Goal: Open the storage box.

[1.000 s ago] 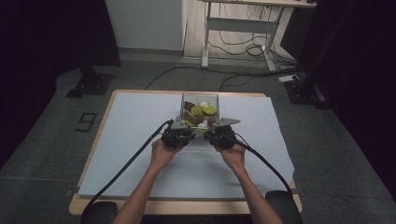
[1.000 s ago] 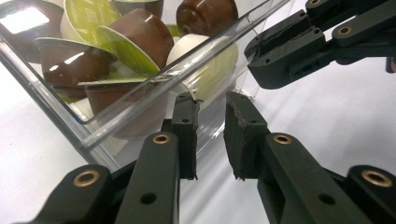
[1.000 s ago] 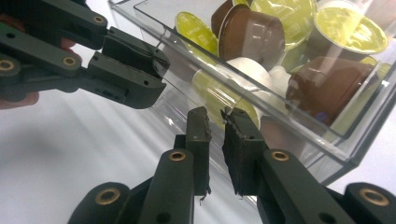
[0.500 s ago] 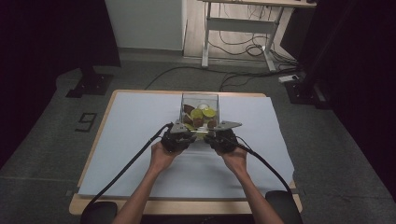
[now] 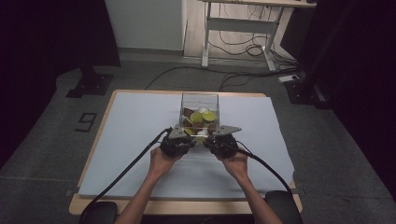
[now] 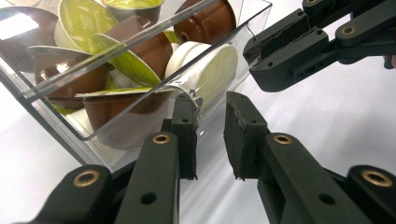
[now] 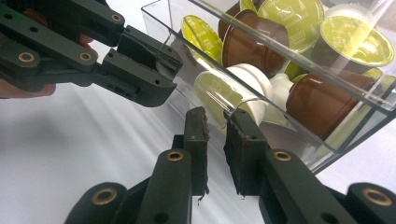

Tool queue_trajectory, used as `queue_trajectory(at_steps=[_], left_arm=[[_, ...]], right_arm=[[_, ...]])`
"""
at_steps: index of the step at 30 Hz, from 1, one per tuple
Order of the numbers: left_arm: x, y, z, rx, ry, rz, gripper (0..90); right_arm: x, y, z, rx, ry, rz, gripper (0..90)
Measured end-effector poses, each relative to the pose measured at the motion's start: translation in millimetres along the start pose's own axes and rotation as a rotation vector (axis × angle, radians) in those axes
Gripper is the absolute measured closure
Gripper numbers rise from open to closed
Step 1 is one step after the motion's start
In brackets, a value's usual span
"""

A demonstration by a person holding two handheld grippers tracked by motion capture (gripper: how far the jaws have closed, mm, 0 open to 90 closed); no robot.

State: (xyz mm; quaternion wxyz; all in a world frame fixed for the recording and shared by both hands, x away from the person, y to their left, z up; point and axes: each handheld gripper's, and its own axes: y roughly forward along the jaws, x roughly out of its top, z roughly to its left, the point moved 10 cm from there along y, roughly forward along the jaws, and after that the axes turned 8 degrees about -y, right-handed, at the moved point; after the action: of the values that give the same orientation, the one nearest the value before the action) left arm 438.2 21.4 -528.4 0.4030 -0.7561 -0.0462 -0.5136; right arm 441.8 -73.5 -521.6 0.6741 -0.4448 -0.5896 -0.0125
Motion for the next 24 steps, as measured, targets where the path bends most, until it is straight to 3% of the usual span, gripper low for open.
queue_trajectory(at_steps=[24], left_arm=[[-13.1,-12.4,-17.5,-0.003,0.004,-0.005,74.4]], right_arm=[[-7.8,-8.9,20.9,0.035,-0.008,0.002,76.8]])
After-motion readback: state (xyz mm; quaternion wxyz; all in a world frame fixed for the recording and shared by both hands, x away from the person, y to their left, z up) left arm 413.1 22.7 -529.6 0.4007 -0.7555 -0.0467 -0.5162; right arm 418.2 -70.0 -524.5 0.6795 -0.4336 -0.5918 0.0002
